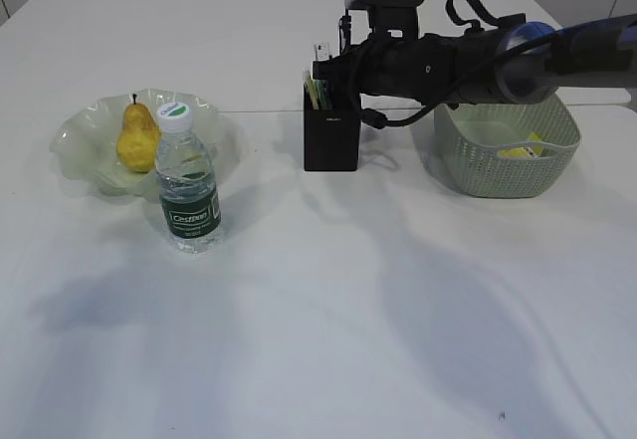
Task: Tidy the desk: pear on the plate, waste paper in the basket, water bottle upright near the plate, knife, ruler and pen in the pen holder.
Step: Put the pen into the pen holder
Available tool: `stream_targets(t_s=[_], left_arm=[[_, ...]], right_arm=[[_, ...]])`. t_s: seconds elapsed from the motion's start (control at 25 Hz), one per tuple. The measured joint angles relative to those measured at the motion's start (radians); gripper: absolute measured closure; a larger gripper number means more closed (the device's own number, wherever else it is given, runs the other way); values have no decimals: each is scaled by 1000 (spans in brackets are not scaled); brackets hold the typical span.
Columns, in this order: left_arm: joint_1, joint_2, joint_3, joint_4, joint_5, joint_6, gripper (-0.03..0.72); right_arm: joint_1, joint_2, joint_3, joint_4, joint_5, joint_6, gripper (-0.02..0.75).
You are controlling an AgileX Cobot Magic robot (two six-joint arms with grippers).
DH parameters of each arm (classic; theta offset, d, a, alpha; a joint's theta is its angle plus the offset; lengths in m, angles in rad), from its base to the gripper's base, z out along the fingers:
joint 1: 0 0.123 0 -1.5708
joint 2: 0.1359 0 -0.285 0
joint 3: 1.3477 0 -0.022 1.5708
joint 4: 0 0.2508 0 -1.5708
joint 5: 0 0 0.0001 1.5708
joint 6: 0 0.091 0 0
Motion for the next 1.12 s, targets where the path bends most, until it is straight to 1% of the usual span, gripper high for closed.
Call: stream_targets(t_s=[0.24, 0.4, 0.48, 0.68, 0.76, 0.92, 1.12], left_arm=[[0, 0, 0, 0, 11, 0, 223], [0, 0, 0, 0, 18, 0, 223], [0, 0, 0, 0, 20, 0, 223], [0, 0, 0, 0, 23, 0, 223], [0, 0, 0, 0, 25, 0, 223], [0, 0, 0, 0, 25, 0, 223], [0, 0, 0, 0, 25, 0, 223]], right_arm=[[0, 0, 0, 0, 68, 0, 652], [0, 0, 0, 0, 90, 0, 621], [0, 0, 0, 0, 97, 0, 584], [0, 0, 0, 2, 97, 0, 440], [0, 0, 0, 9, 99, 0, 416], [0, -13, 0, 11, 158, 2, 403], [0, -70, 0, 11, 287, 2, 401]])
